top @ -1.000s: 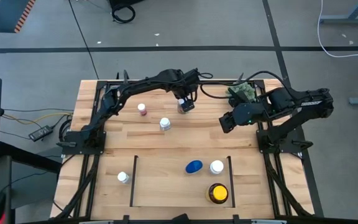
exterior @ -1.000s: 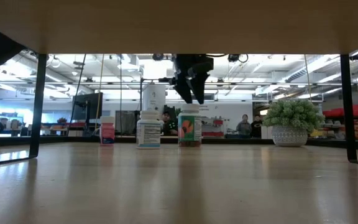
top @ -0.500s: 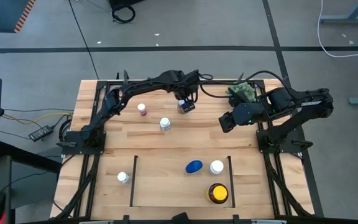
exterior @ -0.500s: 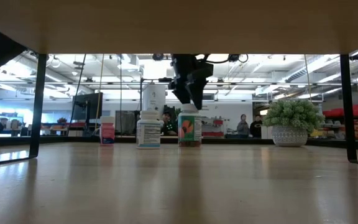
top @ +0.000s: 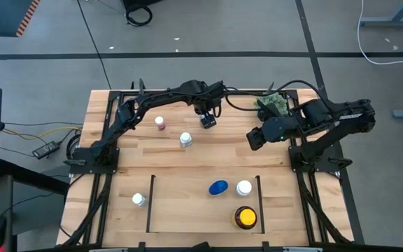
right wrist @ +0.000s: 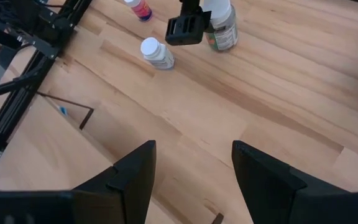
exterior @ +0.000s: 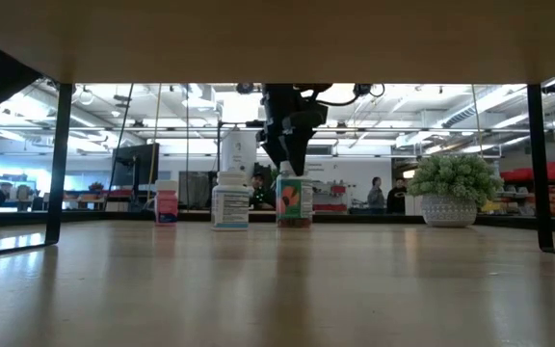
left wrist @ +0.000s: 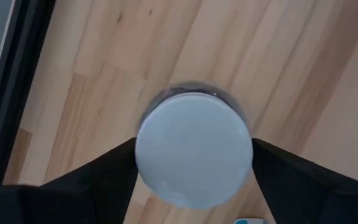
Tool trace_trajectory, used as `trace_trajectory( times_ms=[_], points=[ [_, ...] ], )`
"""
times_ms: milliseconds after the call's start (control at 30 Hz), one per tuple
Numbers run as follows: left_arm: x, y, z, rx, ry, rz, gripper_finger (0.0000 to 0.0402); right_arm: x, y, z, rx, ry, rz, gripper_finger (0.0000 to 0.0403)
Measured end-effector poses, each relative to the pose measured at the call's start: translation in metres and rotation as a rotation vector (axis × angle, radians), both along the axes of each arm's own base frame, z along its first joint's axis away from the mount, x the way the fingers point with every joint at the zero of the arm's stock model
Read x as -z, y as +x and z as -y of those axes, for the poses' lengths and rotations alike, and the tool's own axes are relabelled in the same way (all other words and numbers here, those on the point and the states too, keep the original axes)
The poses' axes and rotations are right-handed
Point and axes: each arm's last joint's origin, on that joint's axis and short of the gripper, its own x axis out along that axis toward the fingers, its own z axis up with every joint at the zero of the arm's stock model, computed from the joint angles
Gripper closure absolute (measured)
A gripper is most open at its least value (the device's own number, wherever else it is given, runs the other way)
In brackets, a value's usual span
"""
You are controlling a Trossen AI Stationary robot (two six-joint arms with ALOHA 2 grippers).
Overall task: Pick and place medicine bottles onto shelf by color
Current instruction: Put the green medicine bottle on the shelf
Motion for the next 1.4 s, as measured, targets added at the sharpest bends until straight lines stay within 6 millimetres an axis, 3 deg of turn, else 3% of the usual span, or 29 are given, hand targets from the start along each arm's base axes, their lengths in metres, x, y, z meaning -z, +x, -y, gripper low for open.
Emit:
trace_trajectory(
  times_ms=[300, 767, 1067, 1400],
  points=[
    [-0.001, 0.002, 0.002, 0.006, 0.003, 0.011, 0.0168, 0.0, -0.002, -0.007, -0.013, 0.015, 0.006, 0.0185],
    [-0.011, -0.012, 0.019, 0.09, -0.054, -0.14, 0.0168, 0.0, -0.005, -0.018, -0.044, 0.027, 0.011, 0.0185],
    [-0.068, -0.01, 0.047, 0.14, -0.047, -0.033, 0.0169, 0.001, -0.006, -0.017, -0.067, -0.005, -0.01, 0.0185],
    [-0.111, -0.03, 0.093, 0.109, -0.068, 0.04, 0.0169, 0.001, -0.007, -0.016, -0.115, -0.06, -0.039, 0.0185]
  ],
)
